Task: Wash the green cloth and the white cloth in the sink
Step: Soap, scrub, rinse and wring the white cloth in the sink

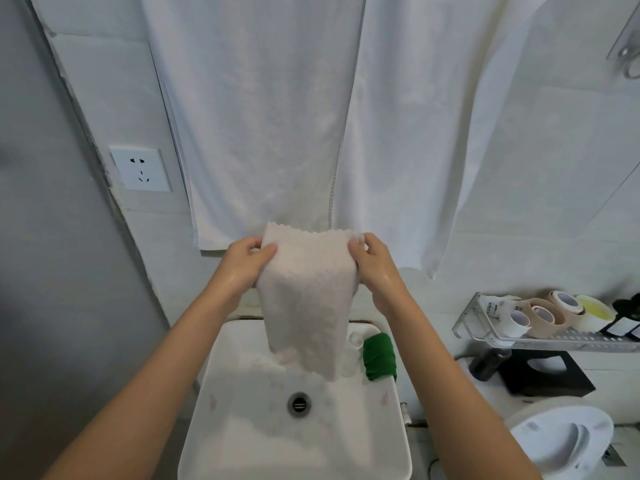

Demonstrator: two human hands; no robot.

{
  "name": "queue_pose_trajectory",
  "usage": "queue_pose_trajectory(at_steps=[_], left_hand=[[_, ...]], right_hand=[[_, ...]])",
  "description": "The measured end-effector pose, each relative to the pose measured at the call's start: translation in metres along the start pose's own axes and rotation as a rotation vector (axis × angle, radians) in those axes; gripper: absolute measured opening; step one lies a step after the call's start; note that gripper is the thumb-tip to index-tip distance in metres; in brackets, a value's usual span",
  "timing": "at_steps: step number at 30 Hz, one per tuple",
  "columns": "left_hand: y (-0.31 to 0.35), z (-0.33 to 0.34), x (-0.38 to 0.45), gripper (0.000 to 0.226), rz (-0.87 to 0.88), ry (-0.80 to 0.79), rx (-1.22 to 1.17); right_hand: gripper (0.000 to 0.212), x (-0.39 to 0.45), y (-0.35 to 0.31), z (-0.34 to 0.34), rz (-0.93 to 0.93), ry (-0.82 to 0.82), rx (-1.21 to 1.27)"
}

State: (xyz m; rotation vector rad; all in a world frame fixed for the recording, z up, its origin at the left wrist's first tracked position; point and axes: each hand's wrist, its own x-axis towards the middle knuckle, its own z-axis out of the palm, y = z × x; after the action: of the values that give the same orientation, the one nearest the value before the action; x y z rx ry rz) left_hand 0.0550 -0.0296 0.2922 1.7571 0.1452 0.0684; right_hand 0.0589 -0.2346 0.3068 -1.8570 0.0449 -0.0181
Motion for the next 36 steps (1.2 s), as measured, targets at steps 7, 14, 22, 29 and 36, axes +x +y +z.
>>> queue_pose_trajectory(at_steps=[7, 14, 22, 29, 36], left_hand=[[-0.002, -0.020, -0.016, 0.036, -0.162, -0.406, -0.323], [-0.015, -0.013, -0.026, 0.046, 0.220, -0.166, 0.236], [-0.024, -0.014, -0.024, 0.036, 0.244, -0.046, 0.579], [-0.008, -0.016, -0.025, 0.032, -0.039, 0.001, -0.056], [-0.004, -0.020, -0.031, 0.056, 0.059, -0.179, -0.169]], right_hand=[[0.065, -0.009, 0.013, -0.017, 0.026, -0.317, 0.237], [0.033, -0.021, 0.024, 0.006, -0.445, -0.132, -0.529], [0.036, -0.017, 0.028, 0.018, -0.446, -0.057, -0.879], [0.032, -0.016, 0.020, 0.008, 0.047, -0.122, 0.106], [0.063, -0.020, 0.029, 0.000, -0.182, -0.287, -0.048]])
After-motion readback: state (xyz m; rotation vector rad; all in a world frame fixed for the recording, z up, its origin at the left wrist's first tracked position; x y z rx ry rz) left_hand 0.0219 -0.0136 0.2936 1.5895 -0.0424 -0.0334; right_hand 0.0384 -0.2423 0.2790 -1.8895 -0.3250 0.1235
